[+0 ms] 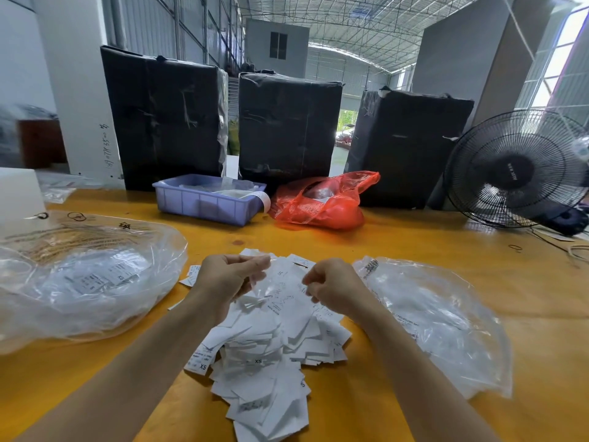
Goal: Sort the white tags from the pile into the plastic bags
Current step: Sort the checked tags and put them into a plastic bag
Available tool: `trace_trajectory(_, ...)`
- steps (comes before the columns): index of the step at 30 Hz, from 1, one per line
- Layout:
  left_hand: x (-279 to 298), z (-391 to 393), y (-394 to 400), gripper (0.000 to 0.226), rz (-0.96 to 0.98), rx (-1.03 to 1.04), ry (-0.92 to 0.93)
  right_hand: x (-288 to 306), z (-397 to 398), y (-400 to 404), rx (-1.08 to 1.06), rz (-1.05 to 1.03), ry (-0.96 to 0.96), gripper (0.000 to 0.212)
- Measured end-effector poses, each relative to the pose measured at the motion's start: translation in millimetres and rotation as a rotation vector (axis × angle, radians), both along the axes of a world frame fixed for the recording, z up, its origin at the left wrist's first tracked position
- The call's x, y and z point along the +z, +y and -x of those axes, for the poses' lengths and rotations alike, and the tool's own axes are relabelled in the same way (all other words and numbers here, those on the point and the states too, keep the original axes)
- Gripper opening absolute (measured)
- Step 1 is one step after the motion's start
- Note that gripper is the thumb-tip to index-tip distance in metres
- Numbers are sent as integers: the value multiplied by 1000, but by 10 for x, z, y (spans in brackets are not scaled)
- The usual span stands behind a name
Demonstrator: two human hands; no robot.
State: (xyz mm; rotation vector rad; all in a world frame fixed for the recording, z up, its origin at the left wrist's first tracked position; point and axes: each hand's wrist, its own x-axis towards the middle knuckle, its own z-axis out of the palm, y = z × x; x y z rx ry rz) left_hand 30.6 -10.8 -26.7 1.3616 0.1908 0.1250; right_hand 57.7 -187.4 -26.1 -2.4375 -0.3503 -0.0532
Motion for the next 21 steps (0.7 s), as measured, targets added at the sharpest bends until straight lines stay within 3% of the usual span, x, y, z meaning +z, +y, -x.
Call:
trace_trajectory(2,-24,-17,31,11,9,-8,13,-81,-9,-2,36,160,5,23)
trace_trajectory(7,-57,-11,52,16,-4,-65,29,-239,-16,80,26,254,106,68)
trace_trajectory(9,-61,0,54,16,6,-79,19,-255,-29,78,1,241,78,61)
trace_trajectory(14,-76,-3,67,6,20,-134,33,-273,-82,14,-64,139,-78,8)
trace_trajectory(21,-78,-20,30,15,66,-211,90,-280,-100,4,-75,100,-98,9)
